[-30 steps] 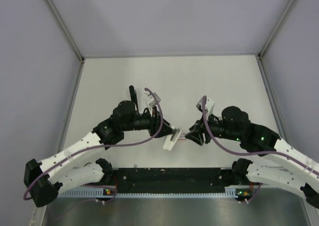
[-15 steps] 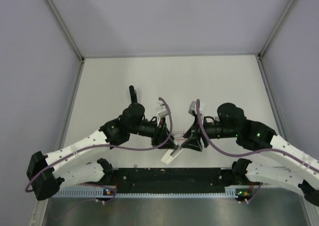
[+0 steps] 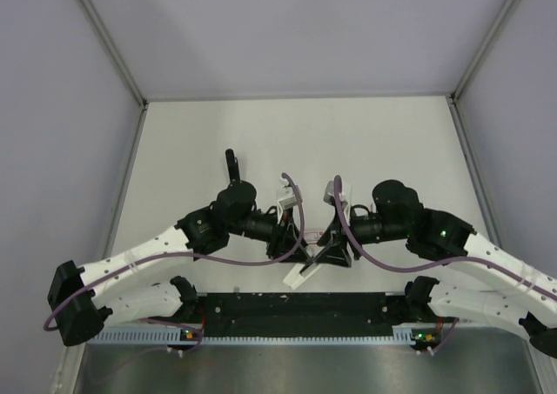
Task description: Unload the staples from the stapler
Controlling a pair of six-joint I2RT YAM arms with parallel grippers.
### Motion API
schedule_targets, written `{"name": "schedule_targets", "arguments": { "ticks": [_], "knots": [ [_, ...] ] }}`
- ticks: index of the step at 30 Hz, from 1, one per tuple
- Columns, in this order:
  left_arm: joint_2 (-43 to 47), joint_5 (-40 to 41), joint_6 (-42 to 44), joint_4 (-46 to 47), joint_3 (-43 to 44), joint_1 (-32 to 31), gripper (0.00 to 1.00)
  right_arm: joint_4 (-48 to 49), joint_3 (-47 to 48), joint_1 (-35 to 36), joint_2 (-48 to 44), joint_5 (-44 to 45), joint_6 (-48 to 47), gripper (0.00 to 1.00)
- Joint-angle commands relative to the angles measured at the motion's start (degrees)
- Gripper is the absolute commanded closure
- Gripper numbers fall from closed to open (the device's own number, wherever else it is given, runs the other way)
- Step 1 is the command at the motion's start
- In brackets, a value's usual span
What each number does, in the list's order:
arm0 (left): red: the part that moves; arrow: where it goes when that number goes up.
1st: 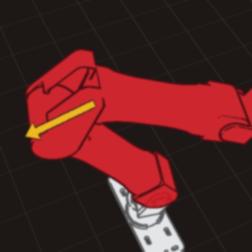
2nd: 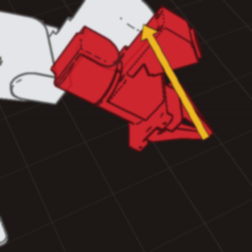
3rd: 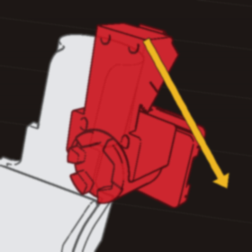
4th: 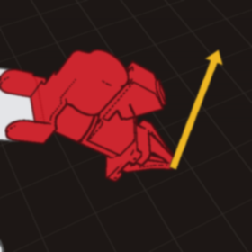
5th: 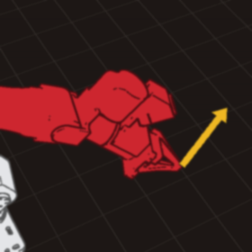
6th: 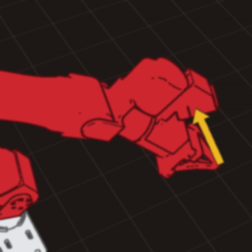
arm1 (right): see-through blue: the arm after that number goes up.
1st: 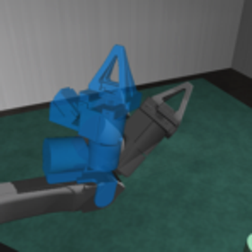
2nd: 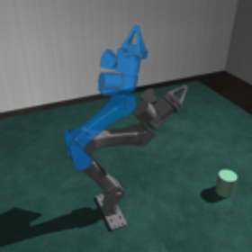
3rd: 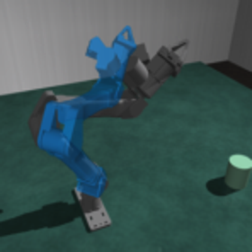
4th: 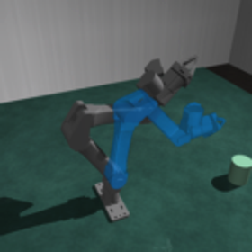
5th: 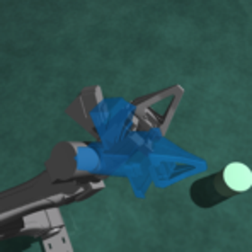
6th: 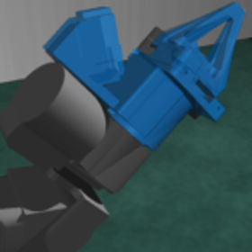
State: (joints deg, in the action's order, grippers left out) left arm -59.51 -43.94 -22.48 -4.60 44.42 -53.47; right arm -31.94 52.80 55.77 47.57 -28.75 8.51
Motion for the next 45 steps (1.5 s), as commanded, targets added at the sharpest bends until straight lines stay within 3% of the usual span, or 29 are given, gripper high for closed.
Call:
{"name": "schedule_targets", "arguments": {
  "ticks": [1,14,21,26,32,45],
  "knots": [
    [1.9,-1.5,1.6,4.1,2.8,-0.7,1.00,3.2,-0.9,0.6,-0.8,-2.5,-0.8,0.50],
    [3.8,-2.7,2.4,6.9,2.3,-3.2,1.00,6.5,-3.6,0.6,-0.6,-7.4,1.1,0.51],
    [4.7,-1.3,3.1,7.2,2.2,-4.0,1.00,7.7,-4.8,0.6,-1.2,-9.9,2.5,0.73],
    [6.6,3.6,3.4,8.0,1.9,-4.1,1.00,10.8,-8.3,0.7,-3.5,-11.9,5.5,0.73],
    [6.4,7.6,1.0,13.5,1.4,-4.0,1.00,17.8,-13.5,0.7,-6.1,-12.4,11.9,0.99],
    [7.7,21.3,-2.1,24.6,-1.4,-4.0,1.00,29.4,-22.0,0.6,-9.8,-10.7,20.7,1.00]
  ]
}}
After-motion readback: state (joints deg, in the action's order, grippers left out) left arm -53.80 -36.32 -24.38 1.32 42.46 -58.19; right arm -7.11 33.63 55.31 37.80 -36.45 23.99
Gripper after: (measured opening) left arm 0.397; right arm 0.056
